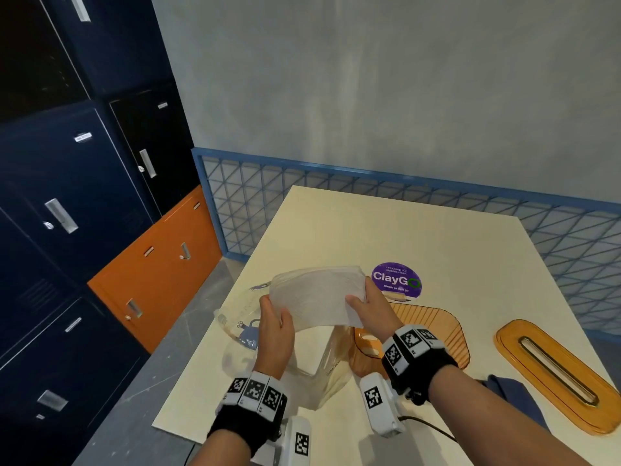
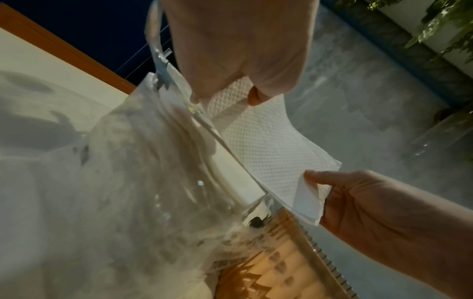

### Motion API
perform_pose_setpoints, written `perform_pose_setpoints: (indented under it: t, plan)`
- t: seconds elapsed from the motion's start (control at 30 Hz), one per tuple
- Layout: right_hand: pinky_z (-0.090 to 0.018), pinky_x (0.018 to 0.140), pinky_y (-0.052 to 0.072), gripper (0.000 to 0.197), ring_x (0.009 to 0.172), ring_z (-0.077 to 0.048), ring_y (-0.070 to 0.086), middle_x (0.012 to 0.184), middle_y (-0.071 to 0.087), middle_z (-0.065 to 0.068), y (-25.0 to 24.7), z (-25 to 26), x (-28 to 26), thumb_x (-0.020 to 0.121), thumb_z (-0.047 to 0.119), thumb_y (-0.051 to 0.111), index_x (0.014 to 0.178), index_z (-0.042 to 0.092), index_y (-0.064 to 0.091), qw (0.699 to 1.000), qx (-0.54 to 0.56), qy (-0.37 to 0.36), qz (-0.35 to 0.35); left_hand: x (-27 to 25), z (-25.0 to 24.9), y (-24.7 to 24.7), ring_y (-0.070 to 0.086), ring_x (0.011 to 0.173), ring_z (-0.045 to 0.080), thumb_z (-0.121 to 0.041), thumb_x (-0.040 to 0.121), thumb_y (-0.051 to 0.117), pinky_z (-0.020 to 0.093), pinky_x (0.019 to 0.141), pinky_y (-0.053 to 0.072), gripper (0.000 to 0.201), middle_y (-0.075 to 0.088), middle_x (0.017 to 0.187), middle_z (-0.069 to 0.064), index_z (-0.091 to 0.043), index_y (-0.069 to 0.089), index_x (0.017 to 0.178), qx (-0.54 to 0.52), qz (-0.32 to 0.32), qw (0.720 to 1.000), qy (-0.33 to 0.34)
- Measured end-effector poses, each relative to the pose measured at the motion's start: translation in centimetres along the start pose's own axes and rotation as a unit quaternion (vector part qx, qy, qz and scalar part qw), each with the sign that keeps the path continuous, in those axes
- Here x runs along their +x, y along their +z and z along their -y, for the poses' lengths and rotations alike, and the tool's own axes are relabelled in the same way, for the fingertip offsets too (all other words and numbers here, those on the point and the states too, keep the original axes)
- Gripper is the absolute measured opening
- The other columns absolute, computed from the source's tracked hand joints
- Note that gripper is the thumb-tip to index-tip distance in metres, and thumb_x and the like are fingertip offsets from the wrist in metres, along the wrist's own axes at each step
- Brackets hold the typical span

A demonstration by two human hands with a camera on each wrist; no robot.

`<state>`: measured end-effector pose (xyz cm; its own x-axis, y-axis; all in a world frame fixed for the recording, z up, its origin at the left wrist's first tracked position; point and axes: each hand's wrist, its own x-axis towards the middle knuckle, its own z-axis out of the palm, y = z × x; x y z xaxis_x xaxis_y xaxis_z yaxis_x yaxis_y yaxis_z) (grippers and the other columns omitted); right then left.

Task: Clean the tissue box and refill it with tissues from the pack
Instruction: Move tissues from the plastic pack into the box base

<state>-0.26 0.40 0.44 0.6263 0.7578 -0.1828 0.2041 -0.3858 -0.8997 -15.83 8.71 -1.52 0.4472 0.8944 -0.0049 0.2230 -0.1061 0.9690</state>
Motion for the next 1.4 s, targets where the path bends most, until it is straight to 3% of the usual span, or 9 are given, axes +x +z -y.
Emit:
perform_pose_setpoints:
  t: [0.13, 0.3, 0.67, 0.93, 1.07, 1.2, 1.3, 1.33, 1.4]
  plan:
    - [-0.037, 0.103, 0.042, 0.039, 0.119, -0.022, 0.048, 0.128, 0.049, -0.007, -0.8, 0.5, -0.1, 0.098, 0.015, 0.043, 0.136, 0.012, 0.034, 0.999, 0.036, 0.005, 0.004, 0.3, -1.3, 0.3, 0.048, 0.094, 0.019, -0.005, 0.099, 0.034, 0.026, 0.073, 0.039, 0.012, 0.048, 0.107, 0.007, -0.013, 0.031, 0.107, -0.039, -0.018, 0.999, 0.021]
    - [-0.025, 0.092, 0.039, 0.036, 0.111, -0.014, 0.044, 0.12, 0.045, 0.0, -0.8, 1.6, -0.6, 0.099, 0.013, 0.038, 0.133, 0.012, 0.029, 0.998, 0.064, -0.02, 0.02, 0.4, -1.5, 0.9, 0.051, 0.11, 0.029, -0.007, 0.099, 0.036, 0.041, 0.093, 0.045, 0.017, 0.05, 0.119, 0.014, -0.016, 0.032, 0.112, -0.058, -0.032, 0.997, 0.049]
    - [-0.015, 0.063, 0.045, 0.037, 0.082, -0.01, 0.05, 0.092, 0.046, 0.003, 0.9, 0.6, -1.1, 0.087, -0.008, 0.041, 0.117, 0.012, 0.033, 0.999, 0.037, -0.026, -0.005, -0.5, 0.2, -0.2, 0.051, 0.109, 0.032, 0.013, 0.088, 0.037, 0.045, 0.096, 0.048, 0.032, 0.05, 0.12, 0.019, -0.013, 0.035, 0.108, -0.069, -0.095, 0.992, 0.037]
    - [-0.022, 0.074, 0.047, 0.033, 0.097, -0.021, 0.052, 0.107, 0.05, -0.008, 1.0, 1.5, -1.1, 0.096, 0.002, 0.035, 0.127, 0.009, 0.031, 1.0, -0.009, -0.007, 0.023, -0.2, 0.0, -0.2, 0.05, 0.107, 0.033, 0.007, 0.093, 0.036, 0.042, 0.093, 0.045, 0.022, 0.049, 0.119, 0.019, -0.011, 0.031, 0.104, -0.045, -0.079, 0.995, 0.027]
    - [-0.018, 0.064, 0.045, 0.014, 0.085, -0.011, 0.054, 0.097, 0.053, 0.001, -2.1, 2.8, -1.1, 0.097, 0.009, 0.039, 0.108, 0.016, 0.044, 1.0, -0.004, -0.025, -0.018, 0.2, -2.5, 0.6, 0.049, 0.096, 0.03, -0.004, 0.096, 0.039, 0.035, 0.077, 0.039, 0.016, 0.052, 0.107, 0.013, -0.016, 0.032, 0.105, -0.016, -0.057, 0.996, 0.063]
    - [-0.046, 0.096, 0.048, 0.027, 0.108, -0.028, 0.059, 0.118, 0.061, -0.011, -8.1, 2.5, -2.1, 0.093, 0.009, 0.05, 0.12, 0.009, 0.054, 0.998, 0.027, 0.015, -0.062, 0.9, -6.2, 3.2, 0.05, 0.084, 0.02, -0.007, 0.096, 0.043, 0.023, 0.065, 0.036, 0.008, 0.051, 0.095, 0.004, -0.011, 0.038, 0.101, -0.004, 0.009, 0.998, 0.07]
    - [-0.045, 0.091, 0.048, 0.027, 0.105, -0.033, 0.06, 0.113, 0.063, -0.015, -11.5, 0.6, -3.5, 0.09, 0.007, 0.053, 0.116, 0.0, 0.058, 0.993, -0.035, 0.082, -0.076, 0.8, -6.5, 6.0, 0.049, 0.076, 0.014, -0.01, 0.095, 0.047, 0.009, 0.055, 0.038, 0.005, 0.051, 0.089, 0.001, -0.011, 0.043, 0.097, 0.054, 0.086, 0.994, 0.034]
    - [-0.043, 0.086, 0.048, 0.025, 0.102, -0.032, 0.06, 0.109, 0.063, -0.015, -12.1, -0.3, -3.9, 0.09, 0.007, 0.053, 0.112, -0.001, 0.06, 0.99, -0.064, 0.098, -0.08, 0.6, -6.1, 6.9, 0.051, 0.078, 0.016, -0.012, 0.095, 0.047, 0.01, 0.063, 0.044, 0.003, 0.053, 0.089, 0.001, -0.011, 0.044, 0.096, 0.078, 0.107, 0.991, 0.018]
    - [-0.035, 0.076, 0.043, 0.019, 0.093, -0.028, 0.057, 0.103, 0.062, -0.015, -12.7, -1.9, -4.3, 0.09, 0.007, 0.053, 0.104, -0.001, 0.061, 0.982, -0.112, 0.124, -0.084, 0.2, -5.3, 8.6, 0.057, 0.091, 0.026, -0.017, 0.093, 0.047, 0.033, 0.088, 0.048, 0.008, 0.059, 0.095, 0.004, -0.011, 0.049, 0.098, 0.146, 0.139, 0.979, -0.01]
